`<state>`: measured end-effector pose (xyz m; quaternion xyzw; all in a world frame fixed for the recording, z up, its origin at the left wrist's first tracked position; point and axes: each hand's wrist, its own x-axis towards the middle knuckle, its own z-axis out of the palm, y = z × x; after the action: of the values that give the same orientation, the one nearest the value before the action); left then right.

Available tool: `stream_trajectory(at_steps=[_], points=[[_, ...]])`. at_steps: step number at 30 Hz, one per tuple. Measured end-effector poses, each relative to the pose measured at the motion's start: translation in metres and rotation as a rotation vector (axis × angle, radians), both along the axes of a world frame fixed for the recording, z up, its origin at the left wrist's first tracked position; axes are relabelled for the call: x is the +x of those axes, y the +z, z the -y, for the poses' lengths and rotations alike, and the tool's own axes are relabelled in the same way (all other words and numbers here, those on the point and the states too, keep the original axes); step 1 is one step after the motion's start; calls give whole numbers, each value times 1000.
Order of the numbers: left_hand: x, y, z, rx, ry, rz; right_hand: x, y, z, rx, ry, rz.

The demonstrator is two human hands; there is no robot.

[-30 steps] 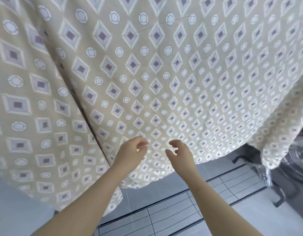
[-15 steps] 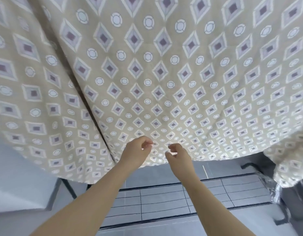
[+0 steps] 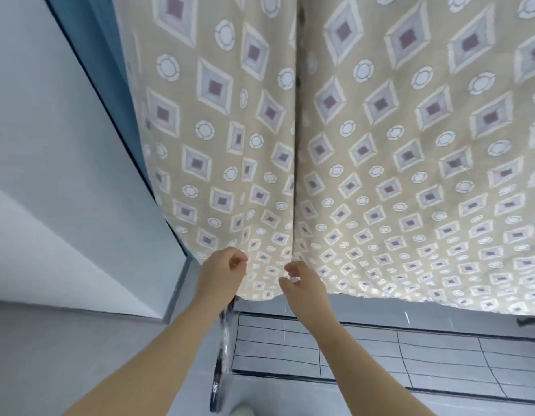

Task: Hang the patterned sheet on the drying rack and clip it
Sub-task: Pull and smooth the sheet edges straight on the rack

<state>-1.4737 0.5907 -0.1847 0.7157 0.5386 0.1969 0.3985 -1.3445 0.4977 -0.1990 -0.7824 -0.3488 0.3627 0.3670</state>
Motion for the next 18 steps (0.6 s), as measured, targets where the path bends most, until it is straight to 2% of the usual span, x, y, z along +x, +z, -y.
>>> stream_trajectory(at_steps=[5, 9, 14, 18], points=[[-55, -13, -38, -10, 205, -25, -43, -4, -49, -39, 155, -16], [-82, -14, -59, -49, 256, -7, -67, -5, -90, -91, 229, 83], [-107, -21, -107, -149, 209, -6, -101, -16, -129, -196, 119, 160], [-118, -47, -149, -144, 174, 22, -112, -33, -156, -125, -161, 103]])
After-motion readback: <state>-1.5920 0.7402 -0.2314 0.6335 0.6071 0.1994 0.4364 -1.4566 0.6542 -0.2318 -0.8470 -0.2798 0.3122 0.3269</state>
